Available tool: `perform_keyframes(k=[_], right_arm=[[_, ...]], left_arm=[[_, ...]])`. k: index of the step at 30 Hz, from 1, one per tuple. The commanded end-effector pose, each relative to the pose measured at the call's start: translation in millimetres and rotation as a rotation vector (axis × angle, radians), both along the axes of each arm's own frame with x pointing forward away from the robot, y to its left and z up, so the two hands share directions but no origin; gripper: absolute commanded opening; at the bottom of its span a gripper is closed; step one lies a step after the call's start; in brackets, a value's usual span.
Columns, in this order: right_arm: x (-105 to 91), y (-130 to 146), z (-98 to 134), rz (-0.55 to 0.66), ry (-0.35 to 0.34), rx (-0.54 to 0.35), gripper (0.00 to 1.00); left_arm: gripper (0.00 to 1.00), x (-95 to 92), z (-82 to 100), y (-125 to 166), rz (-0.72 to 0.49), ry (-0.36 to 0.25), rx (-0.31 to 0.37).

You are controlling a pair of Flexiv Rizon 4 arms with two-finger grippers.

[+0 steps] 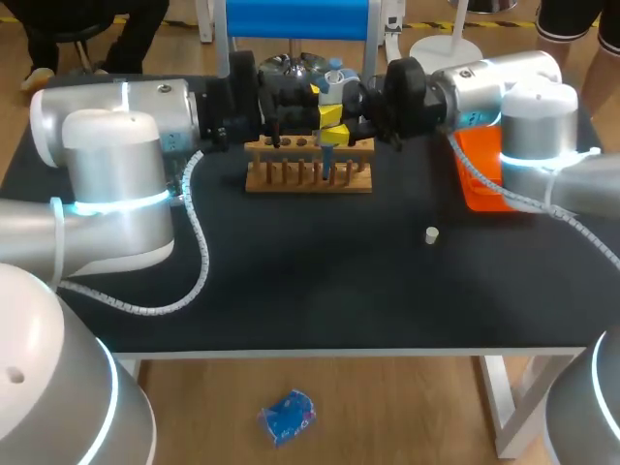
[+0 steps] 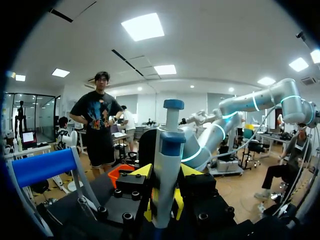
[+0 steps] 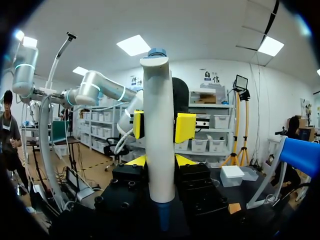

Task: Invert the test tube, pick up the pipette, mount the tip to pipette, aspirate from beaker and dispense into the tube, eject the tip, return the pipette, and cap with the stopper.

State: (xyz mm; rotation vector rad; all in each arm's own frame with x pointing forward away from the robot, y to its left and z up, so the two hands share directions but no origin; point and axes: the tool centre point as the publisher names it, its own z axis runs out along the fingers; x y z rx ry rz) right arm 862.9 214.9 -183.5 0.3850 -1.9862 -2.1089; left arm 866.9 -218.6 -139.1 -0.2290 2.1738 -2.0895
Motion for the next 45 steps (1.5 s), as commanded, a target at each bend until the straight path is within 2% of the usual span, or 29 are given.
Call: perform_keyframes(k=[1,3,9,10,11,12,29,45], right_arm=[[6.9,1.3,-0.2,0.001,0.002,0.005,0.00],[7.2,1.5,-0.3,0.002,0.003,0.007,0.00],[9.1,0.9,0.2,0.005,0.005,0.003,0.00],[9.1,0.8,0.3,0.005,0.007,0.002,0.14],[9.1,0.7,0.4,0.006,0.007,-0.002,0.50],[9.2,0.6,0.6,0.006,0.007,-0.004,1.00],[7.3,1.2,0.9,0.001,0.006,-0.014,1.00],[4.9,-1.3,-0.3,-0.003,0.015,-0.015,1.00]], left_arm=[[0.09,-6.2,-0.7,-2.0,-0.003,0.002,-0.001],[0.00,-6.1,-0.7,-2.2,-0.006,0.002,-0.001],[0.00,-6.2,-0.8,-3.0,-0.022,0.005,0.003],[0.00,-6.2,-0.8,-3.0,-0.023,0.005,0.003],[0.00,-6.2,-0.8,-3.1,-0.025,0.006,0.003],[0.00,-6.3,-0.7,-3.2,-0.027,0.005,0.003],[0.00,-4.9,-1.8,1.7,-0.016,-0.008,0.026],[0.00,1.1,3.5,29.9,0.028,-0.050,0.041]])
